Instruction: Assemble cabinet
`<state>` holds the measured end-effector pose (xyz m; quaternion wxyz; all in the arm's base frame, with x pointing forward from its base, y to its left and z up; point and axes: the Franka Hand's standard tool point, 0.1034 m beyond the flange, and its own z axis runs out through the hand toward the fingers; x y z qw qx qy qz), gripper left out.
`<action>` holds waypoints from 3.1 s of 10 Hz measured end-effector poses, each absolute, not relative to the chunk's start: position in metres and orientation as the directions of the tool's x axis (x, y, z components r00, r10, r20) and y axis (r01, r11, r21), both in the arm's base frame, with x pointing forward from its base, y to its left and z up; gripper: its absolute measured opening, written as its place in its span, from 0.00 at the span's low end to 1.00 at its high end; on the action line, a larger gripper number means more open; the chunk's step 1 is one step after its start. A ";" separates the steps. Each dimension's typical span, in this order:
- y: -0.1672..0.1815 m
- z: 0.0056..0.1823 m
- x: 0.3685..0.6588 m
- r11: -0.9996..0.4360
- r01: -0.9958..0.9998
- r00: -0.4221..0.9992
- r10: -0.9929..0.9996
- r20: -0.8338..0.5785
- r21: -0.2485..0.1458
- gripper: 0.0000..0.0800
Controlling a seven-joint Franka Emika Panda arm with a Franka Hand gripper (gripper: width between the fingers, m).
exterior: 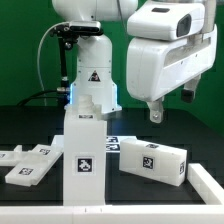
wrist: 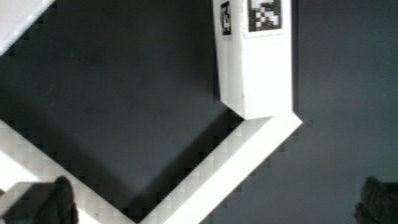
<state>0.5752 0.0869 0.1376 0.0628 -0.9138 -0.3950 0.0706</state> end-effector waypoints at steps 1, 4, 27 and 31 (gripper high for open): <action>0.087 0.138 0.575 -0.680 0.713 0.678 0.731 -0.080 -0.171 1.00; 0.087 0.137 0.575 -0.680 0.713 0.678 0.731 -0.080 -0.170 1.00; 0.100 0.063 0.454 -0.732 0.681 0.728 0.678 0.101 0.001 0.36; 0.100 0.063 0.459 -0.733 0.680 0.729 0.677 0.105 0.003 0.36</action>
Offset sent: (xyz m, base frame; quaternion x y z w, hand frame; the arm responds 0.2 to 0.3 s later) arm 0.0000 0.0000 0.0000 0.0000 0.0000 0.0000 1.0000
